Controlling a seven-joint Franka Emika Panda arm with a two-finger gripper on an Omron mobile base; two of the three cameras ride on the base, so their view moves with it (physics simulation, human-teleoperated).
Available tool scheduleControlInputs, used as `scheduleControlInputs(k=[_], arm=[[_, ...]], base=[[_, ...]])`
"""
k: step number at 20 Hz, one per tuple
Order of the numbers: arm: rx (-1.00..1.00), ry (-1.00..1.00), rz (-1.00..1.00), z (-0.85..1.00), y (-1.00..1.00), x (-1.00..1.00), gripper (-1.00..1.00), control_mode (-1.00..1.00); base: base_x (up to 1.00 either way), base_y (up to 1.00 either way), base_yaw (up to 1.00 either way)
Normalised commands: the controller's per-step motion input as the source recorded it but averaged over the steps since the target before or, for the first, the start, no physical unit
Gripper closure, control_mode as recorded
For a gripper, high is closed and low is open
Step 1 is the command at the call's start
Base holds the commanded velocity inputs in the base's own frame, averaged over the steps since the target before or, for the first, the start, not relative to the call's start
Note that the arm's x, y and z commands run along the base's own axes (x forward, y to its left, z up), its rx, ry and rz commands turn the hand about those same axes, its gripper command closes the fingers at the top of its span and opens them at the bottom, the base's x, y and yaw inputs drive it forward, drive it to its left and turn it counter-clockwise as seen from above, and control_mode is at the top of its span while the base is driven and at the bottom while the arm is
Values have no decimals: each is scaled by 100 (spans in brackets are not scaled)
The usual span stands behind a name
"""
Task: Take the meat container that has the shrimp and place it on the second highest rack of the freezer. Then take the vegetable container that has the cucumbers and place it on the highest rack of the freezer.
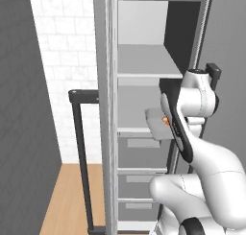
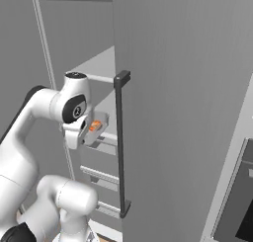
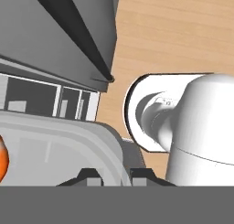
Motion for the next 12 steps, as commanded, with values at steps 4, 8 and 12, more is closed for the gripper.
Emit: scheduleControlInputs(k=[4,8,12], arm=[[0,0,-9,-12,0,65,100,-100],[0,0,-11,-19,1,81,100,-100],[-2,0,-11,-31,1,78,100,-100]], base=[[0,0,0],[0,0,0],[0,0,0]])
